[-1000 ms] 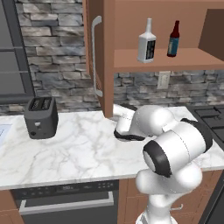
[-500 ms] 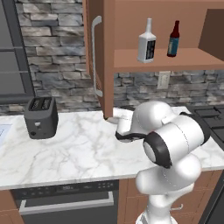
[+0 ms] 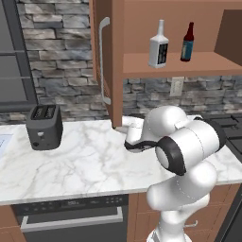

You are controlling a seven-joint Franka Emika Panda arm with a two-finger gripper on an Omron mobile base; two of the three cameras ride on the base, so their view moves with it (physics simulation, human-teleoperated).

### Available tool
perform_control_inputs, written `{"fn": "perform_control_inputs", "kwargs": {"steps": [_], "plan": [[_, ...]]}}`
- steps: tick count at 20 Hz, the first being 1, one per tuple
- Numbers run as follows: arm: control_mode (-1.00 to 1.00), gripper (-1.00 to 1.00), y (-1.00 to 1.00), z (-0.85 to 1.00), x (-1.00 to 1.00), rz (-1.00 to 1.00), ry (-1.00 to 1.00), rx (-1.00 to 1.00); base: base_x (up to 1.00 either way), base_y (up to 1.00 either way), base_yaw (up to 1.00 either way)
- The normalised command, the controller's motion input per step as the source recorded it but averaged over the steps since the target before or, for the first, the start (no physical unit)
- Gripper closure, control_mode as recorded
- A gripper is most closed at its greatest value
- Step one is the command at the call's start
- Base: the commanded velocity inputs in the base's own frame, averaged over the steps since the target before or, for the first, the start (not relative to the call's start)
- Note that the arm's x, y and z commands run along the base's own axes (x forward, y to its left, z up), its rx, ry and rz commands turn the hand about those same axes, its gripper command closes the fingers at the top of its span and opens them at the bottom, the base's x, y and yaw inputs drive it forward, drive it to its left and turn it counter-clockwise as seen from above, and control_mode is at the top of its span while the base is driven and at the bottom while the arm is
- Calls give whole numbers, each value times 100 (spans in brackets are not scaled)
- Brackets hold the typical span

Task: Sort all alcoholic drinks to one cabinet, and non-alcoholic drinks to the other.

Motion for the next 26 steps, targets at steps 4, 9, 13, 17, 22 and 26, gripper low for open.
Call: {"fn": "perform_control_inputs", "kwargs": {"steps": [4,9,13,17,22,26], "plan": [[-100,-100,-17,-1,0,-1,0,-1,0,0,0],[-100,-100,-23,-2,0,0,0,-2,0,0,0],[-100,-100,-12,-13,1,0,0,-1,0,0,0],[-100,-100,-6,-23,2,0,2,0,0,0,0],[-100,-100,-7,-17,3,0,1,0,0,0,0],[-100,-100,-6,-6,2,0,0,-1,0,0,0]]}}
